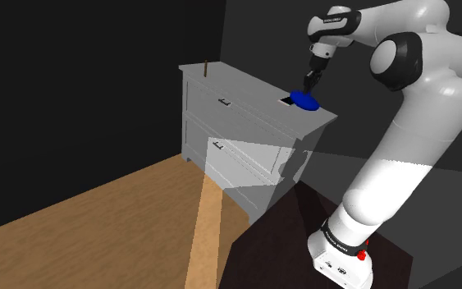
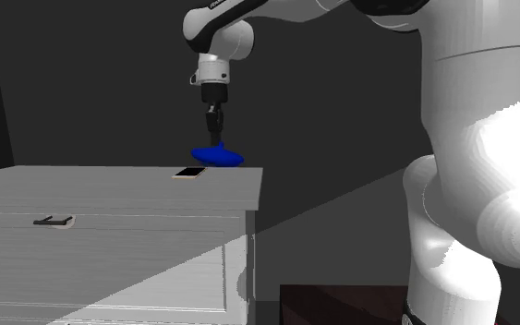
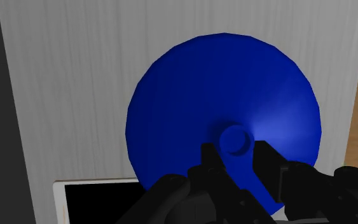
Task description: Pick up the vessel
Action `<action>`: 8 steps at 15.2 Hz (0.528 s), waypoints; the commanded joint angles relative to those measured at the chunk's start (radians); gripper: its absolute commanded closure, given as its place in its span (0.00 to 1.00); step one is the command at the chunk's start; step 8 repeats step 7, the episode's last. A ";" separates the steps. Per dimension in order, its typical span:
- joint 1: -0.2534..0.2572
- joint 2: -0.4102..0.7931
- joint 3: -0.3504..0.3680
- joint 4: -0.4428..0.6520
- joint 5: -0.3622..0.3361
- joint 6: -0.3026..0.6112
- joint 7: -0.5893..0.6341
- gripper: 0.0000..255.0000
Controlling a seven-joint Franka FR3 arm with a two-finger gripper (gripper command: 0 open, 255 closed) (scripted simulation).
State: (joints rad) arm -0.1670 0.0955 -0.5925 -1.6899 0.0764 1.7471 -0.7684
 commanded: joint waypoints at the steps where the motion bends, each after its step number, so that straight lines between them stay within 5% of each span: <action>1: -0.001 0.001 -0.001 0.030 0.000 -0.029 0.000 1.00; 8: -0.005 0.007 -0.003 0.092 0.003 -0.086 -0.001 1.00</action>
